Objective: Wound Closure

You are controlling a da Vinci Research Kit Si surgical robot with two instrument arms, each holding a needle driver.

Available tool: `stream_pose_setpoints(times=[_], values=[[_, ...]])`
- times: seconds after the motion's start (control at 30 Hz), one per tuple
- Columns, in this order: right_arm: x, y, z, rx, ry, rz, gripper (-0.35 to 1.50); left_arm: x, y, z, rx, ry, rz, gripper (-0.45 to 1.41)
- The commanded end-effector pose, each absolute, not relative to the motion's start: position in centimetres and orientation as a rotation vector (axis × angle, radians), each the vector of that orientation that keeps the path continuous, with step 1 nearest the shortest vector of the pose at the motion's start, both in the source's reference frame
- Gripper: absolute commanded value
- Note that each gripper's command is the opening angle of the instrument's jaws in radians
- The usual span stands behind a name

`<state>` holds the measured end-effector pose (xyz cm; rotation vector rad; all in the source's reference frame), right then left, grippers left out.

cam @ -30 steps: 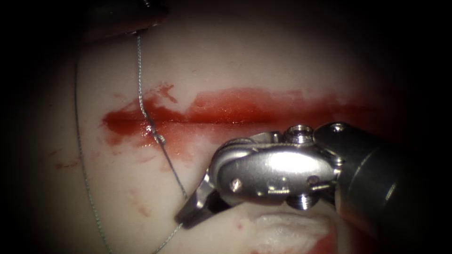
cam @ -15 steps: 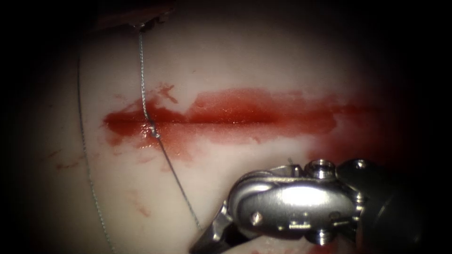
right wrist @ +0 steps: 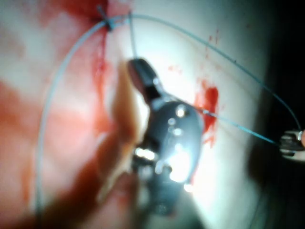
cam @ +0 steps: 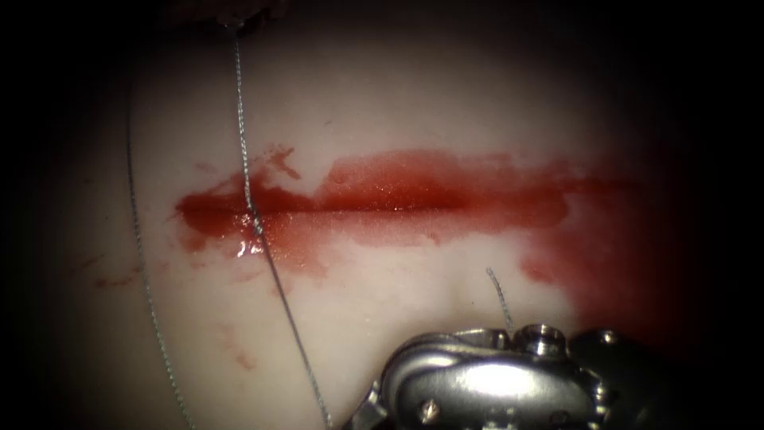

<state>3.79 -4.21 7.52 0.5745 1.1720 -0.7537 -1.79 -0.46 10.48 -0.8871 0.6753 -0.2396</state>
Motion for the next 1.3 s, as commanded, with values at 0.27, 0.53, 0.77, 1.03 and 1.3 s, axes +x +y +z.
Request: stream_pose_setpoints(times=[0.27,0.53,0.77,1.03,1.3], values=[[3.86,-4.28,7.51,0.571,1.193,-0.703,-0.35,-1.88,-0.37,10.47,-0.897,0.701,-0.218,-0.45],[3.88,-4.37,7.46,0.574,1.218,-0.688,-0.35,-1.95,-0.18,10.37,-0.787,0.8,-0.28,-0.45],[3.89,-4.35,7.45,0.56,1.221,-0.674,-0.35,-2.1,0.12,10.28,-0.661,0.791,-0.365,-0.45],[3.89,-4.36,7.46,0.557,1.221,-0.674,-0.35,-2.11,0.14,10.26,-0.704,0.791,-0.344,-0.45],[3.89,-4.41,7.43,0.554,1.209,-0.681,-0.35,-2.16,0.16,10.3,-0.626,0.788,-0.383,-0.45]])
